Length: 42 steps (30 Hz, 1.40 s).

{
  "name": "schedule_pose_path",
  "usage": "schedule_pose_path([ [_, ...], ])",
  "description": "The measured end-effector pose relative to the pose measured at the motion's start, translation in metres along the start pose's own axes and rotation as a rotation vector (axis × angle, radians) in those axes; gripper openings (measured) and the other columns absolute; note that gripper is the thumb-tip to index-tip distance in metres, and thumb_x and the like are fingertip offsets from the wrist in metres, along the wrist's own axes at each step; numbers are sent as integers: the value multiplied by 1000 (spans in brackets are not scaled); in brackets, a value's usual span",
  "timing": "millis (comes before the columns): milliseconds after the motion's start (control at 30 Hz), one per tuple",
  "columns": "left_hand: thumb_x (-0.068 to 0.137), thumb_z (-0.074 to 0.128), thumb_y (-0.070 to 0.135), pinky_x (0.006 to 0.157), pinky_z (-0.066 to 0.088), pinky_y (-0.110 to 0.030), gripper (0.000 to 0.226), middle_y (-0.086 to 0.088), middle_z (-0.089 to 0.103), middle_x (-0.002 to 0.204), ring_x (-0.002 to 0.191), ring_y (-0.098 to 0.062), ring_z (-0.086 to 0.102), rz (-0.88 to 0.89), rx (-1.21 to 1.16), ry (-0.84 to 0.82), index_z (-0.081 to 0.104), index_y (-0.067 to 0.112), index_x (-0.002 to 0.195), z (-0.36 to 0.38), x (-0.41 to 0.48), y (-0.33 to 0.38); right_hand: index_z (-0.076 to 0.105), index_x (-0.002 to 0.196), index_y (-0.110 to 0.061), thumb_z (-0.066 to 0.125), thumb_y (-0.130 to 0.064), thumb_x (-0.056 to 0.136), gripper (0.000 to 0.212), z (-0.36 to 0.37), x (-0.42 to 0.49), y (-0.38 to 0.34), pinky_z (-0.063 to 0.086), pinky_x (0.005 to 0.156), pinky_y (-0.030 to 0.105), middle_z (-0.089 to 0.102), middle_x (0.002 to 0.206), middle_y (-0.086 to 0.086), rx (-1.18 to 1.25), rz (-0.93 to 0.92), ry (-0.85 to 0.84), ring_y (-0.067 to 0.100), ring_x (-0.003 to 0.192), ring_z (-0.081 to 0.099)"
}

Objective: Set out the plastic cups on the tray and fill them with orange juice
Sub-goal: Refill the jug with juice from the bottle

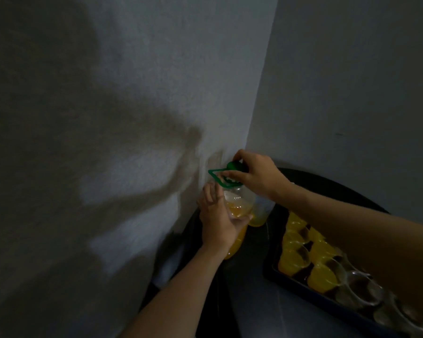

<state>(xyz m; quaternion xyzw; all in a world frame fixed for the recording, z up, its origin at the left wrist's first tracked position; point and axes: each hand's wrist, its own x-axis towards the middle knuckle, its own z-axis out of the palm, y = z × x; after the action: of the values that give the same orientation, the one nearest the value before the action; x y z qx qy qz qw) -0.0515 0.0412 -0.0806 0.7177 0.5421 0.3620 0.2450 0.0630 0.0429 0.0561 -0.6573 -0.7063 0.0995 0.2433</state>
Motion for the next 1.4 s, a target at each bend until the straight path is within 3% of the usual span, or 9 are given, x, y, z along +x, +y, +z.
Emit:
schedule_pose_path([
  [167,62,89,57,111,38,-50,119,-10,27,156,138,-35,33,31,43,9,27,18,156,-5,0,3,59,125,-12,64,-28,95,34,-17,5,-4,51,92,44,60,117,10,-126,-92,-163,27,105,60],
  [367,63,89,55,105,45,-56,117,-13,27,157,138,-41,32,3,21,-6,26,21,156,-6,0,6,55,134,-17,60,-10,94,41,-40,12,-13,50,92,33,50,129,9,-357,-256,-343,25,112,55],
  [467,69,86,55,107,42,-58,116,-14,21,160,142,-42,26,10,21,-22,19,20,158,-5,-2,5,48,141,-25,60,-29,96,47,-38,10,-14,52,91,36,49,131,9,-389,-271,-322,25,109,57],
  [600,68,87,54,110,41,-54,116,-12,22,160,143,-37,27,13,35,-6,22,18,158,-5,-2,5,37,145,-28,50,-67,89,70,-28,10,-11,54,85,37,53,127,6,-480,-133,-202,23,105,60],
  [733,63,92,46,101,49,-53,109,-5,27,154,136,-31,33,-1,-23,23,31,23,150,-6,-3,6,49,121,-20,52,-58,93,48,-23,12,-14,57,77,42,62,110,3,-572,-131,-140,21,93,60],
  [967,62,92,46,98,50,-55,110,-4,25,153,134,-33,32,13,-18,26,29,27,150,-7,-4,6,52,130,-21,61,-30,95,37,-34,11,-6,55,85,36,53,122,8,-388,-246,-266,23,102,58],
  [1167,67,90,50,106,44,-58,111,-10,22,160,144,-37,24,-17,-13,-21,26,25,155,-7,-3,6,50,129,-23,63,-19,94,37,-43,17,-10,52,79,25,50,126,7,-311,-231,-275,23,106,57],
  [1300,67,87,55,105,45,-56,113,-9,20,160,142,-37,26,-7,20,-17,24,24,155,-8,-3,7,50,120,-15,71,-24,90,38,-51,-2,-20,56,74,22,64,103,1,-63,-105,-42,13,88,66],
  [1400,66,87,56,101,48,-54,115,-10,22,156,136,-36,31,8,42,-7,25,19,155,-8,-3,6,48,108,-19,76,-24,85,37,-32,-36,-16,54,65,19,61,93,-6,210,70,193,6,81,63],
])
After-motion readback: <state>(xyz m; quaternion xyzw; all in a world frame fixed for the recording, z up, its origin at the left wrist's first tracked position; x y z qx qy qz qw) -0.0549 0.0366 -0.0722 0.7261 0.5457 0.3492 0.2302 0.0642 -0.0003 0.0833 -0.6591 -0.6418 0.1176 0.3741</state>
